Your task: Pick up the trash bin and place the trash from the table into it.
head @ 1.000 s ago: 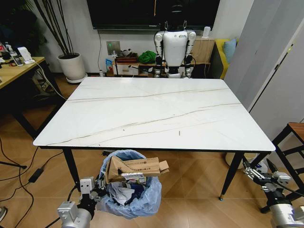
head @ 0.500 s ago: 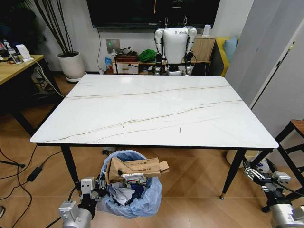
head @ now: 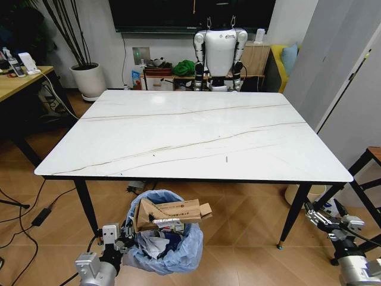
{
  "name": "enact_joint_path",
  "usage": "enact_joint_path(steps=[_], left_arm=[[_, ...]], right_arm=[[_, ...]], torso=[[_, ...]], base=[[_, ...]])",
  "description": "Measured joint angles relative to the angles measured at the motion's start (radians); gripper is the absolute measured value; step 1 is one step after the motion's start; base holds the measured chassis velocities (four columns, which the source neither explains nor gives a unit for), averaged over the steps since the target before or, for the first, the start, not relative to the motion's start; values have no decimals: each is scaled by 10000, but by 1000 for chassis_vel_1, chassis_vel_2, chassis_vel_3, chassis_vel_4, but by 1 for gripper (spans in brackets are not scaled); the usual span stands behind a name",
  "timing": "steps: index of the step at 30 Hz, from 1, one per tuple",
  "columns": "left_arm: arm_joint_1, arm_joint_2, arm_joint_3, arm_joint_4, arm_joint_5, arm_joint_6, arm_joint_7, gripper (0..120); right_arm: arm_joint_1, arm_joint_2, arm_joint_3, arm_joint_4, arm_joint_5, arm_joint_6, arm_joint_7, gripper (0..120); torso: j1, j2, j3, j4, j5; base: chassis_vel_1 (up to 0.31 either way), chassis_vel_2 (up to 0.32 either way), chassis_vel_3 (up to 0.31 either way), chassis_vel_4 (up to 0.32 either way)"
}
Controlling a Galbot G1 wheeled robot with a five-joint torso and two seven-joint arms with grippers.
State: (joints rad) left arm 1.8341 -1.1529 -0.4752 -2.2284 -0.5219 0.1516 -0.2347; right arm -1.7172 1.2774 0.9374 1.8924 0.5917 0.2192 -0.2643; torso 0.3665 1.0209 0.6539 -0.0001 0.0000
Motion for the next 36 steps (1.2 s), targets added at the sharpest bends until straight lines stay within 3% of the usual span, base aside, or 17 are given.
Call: enact_joint_path(steps=[36], left_arm=[[-90,-103,94,135,-116,13,8,0]], right_arm=[[0,0,0,0,0,0,0,100]], torso=[[-730,-1701,-970,0,0]], base=[[0,0,0,0]])
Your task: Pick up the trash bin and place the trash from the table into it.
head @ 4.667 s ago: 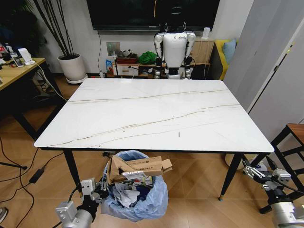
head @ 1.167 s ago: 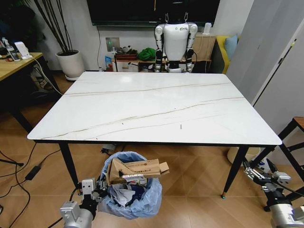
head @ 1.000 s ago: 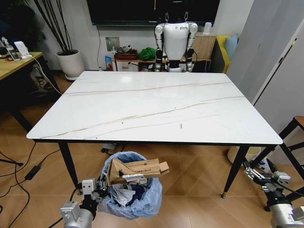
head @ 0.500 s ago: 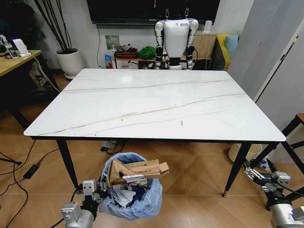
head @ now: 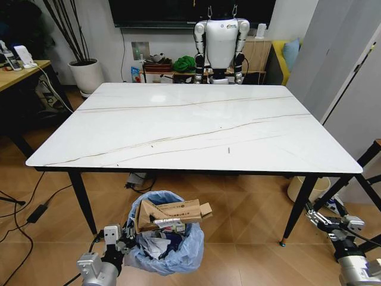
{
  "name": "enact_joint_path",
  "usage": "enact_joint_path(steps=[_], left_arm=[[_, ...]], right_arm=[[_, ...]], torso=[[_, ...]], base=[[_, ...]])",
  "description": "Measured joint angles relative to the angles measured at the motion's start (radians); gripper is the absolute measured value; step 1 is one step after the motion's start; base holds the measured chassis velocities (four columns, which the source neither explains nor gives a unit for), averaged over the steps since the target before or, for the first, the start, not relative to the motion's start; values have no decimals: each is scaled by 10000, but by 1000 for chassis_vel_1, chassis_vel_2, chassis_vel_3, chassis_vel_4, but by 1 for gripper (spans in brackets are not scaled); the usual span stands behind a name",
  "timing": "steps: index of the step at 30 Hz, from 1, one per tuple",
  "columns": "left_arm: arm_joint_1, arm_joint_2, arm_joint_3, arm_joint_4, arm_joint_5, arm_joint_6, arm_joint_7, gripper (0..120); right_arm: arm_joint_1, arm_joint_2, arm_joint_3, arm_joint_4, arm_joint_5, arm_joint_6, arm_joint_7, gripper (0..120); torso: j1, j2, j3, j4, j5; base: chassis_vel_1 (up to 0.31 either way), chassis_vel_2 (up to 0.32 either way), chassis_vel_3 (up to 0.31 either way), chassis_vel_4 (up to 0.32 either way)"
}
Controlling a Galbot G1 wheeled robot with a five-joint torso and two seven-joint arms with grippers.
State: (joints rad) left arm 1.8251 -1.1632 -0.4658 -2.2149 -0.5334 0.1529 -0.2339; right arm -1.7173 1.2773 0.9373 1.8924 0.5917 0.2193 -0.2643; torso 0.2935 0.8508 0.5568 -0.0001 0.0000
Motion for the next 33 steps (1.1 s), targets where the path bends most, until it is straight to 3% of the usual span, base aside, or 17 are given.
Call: enact_joint_path(steps=[33], left_arm=[[-139,-119,98,212,-99,26,14,0]], right_arm=[[0,0,0,0,0,0,0,100]], torso=[[-597,-1416,-819,-1,0]], base=[[0,0,0,0]])
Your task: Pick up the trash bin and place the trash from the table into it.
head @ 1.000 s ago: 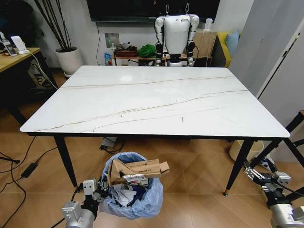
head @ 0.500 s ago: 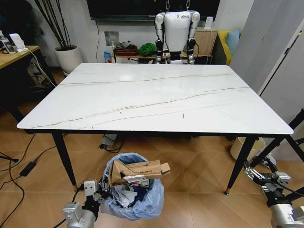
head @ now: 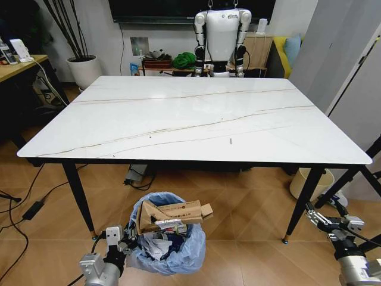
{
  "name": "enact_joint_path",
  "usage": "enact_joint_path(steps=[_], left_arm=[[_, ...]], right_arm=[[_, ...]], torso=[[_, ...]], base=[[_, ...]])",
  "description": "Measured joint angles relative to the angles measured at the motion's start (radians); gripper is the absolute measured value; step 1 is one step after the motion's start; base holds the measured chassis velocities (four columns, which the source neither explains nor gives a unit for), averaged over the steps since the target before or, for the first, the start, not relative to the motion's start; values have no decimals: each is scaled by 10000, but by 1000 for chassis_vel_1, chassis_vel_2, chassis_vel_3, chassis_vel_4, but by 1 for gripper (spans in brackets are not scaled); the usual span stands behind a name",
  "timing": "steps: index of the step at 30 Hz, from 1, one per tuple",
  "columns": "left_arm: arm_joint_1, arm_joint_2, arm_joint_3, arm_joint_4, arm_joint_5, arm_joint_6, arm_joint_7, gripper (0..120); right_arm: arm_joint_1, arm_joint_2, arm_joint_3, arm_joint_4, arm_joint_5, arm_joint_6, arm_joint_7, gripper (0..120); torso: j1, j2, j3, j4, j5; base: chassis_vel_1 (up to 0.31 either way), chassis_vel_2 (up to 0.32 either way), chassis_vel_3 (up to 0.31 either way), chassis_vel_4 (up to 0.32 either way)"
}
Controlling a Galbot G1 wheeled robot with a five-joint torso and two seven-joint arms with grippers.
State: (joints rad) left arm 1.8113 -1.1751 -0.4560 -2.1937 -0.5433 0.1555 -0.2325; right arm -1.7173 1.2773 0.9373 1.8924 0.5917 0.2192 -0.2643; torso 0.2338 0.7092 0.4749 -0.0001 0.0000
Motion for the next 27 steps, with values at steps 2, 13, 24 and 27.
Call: enact_joint_path(steps=[2,13,24,27], left_arm=[[-17,-20,4,21,-27,8,-10,0],[-20,-90,16,143,-64,24,-28,0],[-22,-177,39,296,-152,39,-86,0],[-29,-188,29,321,-248,58,-110,0]], right_arm=[[0,0,0,0,0,0,0,100],[0,0,0,0,-1,0,0,100],[0,0,0,0,0,0,0,100],[0,0,0,0,-1,0,0,100]], torso=[[-42,-105,-60,0,-1],[-229,-582,-353,1,0],[-401,-1016,-615,0,0],[-443,-1139,-697,0,0]], base=[[0,0,0,0],[0,0,0,0],[0,0,0,0],[0,0,0,0]])
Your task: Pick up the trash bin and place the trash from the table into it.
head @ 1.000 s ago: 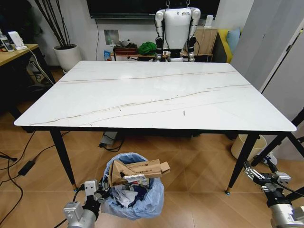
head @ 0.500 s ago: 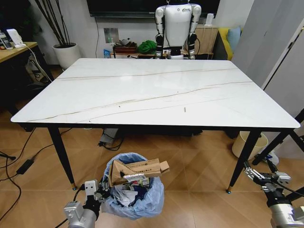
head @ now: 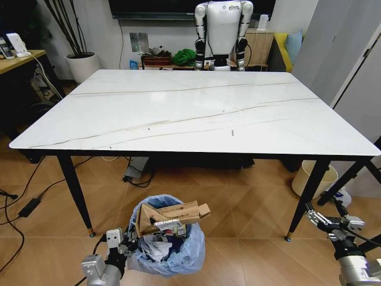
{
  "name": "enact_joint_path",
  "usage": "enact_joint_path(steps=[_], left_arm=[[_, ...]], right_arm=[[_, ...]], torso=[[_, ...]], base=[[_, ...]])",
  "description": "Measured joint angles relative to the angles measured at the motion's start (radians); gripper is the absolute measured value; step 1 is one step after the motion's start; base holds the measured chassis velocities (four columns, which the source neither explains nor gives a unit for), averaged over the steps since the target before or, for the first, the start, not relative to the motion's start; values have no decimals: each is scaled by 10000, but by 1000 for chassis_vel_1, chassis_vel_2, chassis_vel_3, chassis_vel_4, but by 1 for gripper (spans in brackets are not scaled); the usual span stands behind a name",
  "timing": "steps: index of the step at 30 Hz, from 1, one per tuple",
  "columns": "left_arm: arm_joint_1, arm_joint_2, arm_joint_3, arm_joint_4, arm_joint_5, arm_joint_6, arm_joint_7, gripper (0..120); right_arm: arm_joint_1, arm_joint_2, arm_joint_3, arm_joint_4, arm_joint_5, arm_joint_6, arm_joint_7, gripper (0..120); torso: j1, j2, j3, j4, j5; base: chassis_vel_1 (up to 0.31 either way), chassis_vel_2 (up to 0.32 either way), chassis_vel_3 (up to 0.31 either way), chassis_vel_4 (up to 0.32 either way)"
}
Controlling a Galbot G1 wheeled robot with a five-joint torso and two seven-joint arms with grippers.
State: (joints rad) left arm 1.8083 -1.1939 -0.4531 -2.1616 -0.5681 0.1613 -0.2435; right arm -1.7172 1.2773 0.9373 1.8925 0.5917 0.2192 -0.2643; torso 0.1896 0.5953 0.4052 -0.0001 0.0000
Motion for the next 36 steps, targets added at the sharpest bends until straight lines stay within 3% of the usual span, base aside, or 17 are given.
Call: enact_joint_path(steps=[18,36], left_arm=[[-89,-27,15,246,-614,143,-187,0],[28,42,68,248,-554,235,-261,0]], right_arm=[[0,0,0,0,0,0,0,100],[0,0,0,0,0,0,0,100]], torso=[[-294,-761,-468,0,0],[-559,-1502,-943,0,-1]], base=[[0,0,0,0],[0,0,0,0]])
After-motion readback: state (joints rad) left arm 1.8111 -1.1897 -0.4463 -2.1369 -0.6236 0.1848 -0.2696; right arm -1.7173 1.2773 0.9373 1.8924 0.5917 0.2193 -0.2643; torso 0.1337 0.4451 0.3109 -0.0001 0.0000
